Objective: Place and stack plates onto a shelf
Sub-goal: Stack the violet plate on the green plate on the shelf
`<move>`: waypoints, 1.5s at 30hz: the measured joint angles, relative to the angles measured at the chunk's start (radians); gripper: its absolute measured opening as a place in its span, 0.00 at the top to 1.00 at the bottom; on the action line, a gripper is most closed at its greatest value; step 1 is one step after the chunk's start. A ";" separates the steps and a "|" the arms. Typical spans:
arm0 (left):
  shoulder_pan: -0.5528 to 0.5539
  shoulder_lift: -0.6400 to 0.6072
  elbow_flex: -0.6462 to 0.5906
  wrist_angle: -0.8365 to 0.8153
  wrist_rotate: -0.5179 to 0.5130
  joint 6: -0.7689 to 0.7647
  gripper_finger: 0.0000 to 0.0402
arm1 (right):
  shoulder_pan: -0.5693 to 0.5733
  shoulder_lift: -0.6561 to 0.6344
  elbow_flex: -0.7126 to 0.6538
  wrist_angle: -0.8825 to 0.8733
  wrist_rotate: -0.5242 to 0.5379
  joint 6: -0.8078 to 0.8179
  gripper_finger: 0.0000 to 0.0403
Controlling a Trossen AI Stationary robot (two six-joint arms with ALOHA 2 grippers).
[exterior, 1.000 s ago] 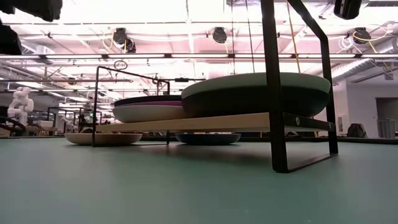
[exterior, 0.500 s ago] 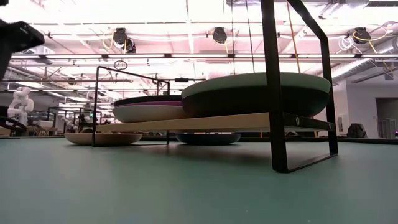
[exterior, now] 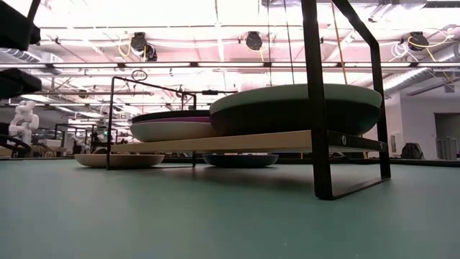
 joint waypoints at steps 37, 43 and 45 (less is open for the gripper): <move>0.014 0.003 0.043 0.025 -0.031 -0.069 0.98 | -0.232 0.073 0.186 -0.139 0.003 -0.019 1.00; 0.033 0.003 0.168 -0.076 -0.059 -0.175 0.98 | -0.300 0.181 0.395 -0.353 -0.074 -0.049 1.00; 0.044 0.003 0.222 -0.103 -0.082 -0.190 0.98 | -0.314 0.213 0.447 -0.383 -0.091 -0.083 1.00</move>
